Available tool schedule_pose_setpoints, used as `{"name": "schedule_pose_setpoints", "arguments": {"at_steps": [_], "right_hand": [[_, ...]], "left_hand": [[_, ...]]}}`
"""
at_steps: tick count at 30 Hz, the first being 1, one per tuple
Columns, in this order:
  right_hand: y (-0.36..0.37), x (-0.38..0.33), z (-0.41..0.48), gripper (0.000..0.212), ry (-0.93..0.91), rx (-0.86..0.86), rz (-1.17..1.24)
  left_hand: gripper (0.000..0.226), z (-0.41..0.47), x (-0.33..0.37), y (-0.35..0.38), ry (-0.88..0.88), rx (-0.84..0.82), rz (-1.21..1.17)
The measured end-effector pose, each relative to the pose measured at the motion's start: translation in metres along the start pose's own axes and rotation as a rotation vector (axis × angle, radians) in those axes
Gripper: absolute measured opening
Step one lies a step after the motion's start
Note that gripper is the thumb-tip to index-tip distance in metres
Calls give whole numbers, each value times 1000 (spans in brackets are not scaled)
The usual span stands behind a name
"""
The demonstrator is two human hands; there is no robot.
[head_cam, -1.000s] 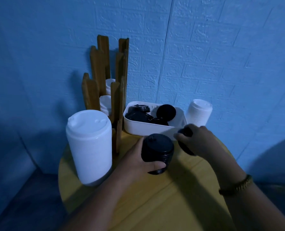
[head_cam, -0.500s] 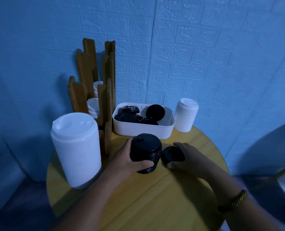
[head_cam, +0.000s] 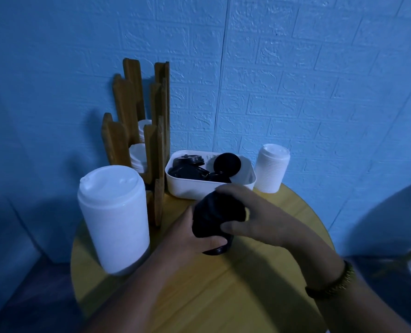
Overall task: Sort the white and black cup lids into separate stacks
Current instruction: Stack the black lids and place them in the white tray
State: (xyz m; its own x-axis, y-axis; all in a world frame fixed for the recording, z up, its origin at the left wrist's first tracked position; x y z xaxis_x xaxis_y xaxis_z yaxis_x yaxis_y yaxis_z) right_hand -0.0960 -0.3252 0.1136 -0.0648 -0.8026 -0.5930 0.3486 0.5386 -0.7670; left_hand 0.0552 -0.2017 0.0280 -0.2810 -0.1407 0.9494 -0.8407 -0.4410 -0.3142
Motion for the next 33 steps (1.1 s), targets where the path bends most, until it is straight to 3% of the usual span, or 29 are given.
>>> {"name": "schedule_pose_setpoints", "arguments": {"at_steps": [2,9,14,16,19,21,23,26,29,33], "right_hand": [[11,-4,16,70,-43,-116,-66],[18,0,32,49,-108,-120,-78],[42,-4,22,51,-67,141,-204],[42,-6,22,52,-58,111,-224],[18,-6,33,42,-34,-19,-32],[-8,2,52,29,-25,91,43],[-29,30,84,26,-38,233,-178],[-39,77,129,35,156,108,-568],[-36,106,152,40,299,-54,-681],[-35,120,164,38,382,-140,-690]], "left_hand": [[79,-1,1,0,-1,-7,3],[95,4,-1,-2,12,-9,23],[101,1,4,-1,15,53,121],[92,2,5,0,35,54,130],[81,3,4,-1,21,45,77],[79,4,3,0,19,37,46],[82,7,1,0,20,36,34],[84,8,-1,-2,27,32,59],[83,8,-3,-2,39,22,77],[89,10,-4,-2,45,39,79]]}}
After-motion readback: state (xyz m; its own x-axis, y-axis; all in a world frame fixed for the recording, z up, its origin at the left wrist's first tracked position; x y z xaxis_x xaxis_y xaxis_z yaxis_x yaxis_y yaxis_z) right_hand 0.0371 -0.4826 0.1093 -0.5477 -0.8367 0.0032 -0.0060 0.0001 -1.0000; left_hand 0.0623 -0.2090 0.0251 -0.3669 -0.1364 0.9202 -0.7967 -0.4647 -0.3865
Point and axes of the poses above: each hand's wrist, its own z-axis towards the middle knuckle, its own y-axis out of the palm, x = y × z, the point moved 2 cm from there along z, towards the middle knuckle, and after that the axes turned 6 degrees about -y, right-handed, at the moved point
